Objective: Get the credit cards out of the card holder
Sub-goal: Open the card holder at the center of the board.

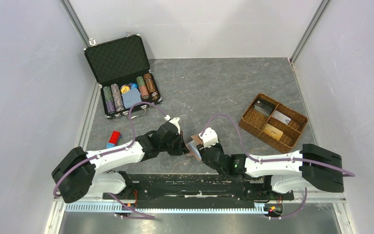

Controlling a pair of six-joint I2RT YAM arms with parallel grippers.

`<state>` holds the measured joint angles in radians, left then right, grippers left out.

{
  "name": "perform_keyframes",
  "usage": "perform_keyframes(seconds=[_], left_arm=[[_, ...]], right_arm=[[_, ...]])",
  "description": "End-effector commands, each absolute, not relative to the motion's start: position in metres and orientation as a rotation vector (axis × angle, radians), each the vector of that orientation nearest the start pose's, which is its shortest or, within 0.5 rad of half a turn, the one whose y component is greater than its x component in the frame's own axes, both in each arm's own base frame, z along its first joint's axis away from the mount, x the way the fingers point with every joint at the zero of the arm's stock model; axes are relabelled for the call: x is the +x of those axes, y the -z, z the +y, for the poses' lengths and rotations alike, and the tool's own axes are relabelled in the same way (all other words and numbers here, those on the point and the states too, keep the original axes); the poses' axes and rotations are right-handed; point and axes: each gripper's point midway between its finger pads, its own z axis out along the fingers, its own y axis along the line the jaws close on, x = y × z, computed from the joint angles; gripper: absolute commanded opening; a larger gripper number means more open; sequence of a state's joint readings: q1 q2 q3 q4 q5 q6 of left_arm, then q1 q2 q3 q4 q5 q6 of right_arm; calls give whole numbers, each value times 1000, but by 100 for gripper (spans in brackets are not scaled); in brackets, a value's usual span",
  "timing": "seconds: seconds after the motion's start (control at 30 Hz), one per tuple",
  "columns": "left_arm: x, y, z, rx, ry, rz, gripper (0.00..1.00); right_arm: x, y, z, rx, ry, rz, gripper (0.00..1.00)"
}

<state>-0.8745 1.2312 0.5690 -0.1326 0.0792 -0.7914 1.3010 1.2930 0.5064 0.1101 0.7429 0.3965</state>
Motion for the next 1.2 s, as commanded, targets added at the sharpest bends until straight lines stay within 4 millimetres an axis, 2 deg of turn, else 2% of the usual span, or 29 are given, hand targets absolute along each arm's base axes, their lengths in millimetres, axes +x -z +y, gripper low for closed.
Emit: perform_keyframes(seconds=[0.0,0.13,0.2,0.27,0.37,0.53,0.7,0.87,0.97,1.07,1.17], left_arm=[[168,-59,-262,130,816,2546,2],[166,-55,-260,134,805,2554,2],[166,-51,-255,128,775,2561,2],[167,-46,-249,114,731,2570,2],[171,-44,-242,95,660,2583,2],[187,-48,-227,54,514,2573,2],[194,-54,-228,37,507,2572,14],[197,-54,-224,43,457,2575,25],[197,-59,-230,64,493,2573,30],[197,-73,-249,94,618,2545,34],[200,-82,-256,101,665,2515,37]], right_arm=[[199,-84,259,-468,-170,1977,48],[205,-80,253,-458,-172,2013,39],[208,-74,251,-463,-190,2044,30],[211,-70,247,-452,-198,2063,15],[209,-64,245,-414,-270,2095,0],[196,-49,247,-296,-414,2170,0],[184,-33,247,-185,-501,2242,0],[180,-28,245,-144,-517,2265,0],[180,-32,244,-125,-531,2255,0],[179,-32,241,-98,-538,2251,0],[177,-29,239,-84,-542,2256,0]])
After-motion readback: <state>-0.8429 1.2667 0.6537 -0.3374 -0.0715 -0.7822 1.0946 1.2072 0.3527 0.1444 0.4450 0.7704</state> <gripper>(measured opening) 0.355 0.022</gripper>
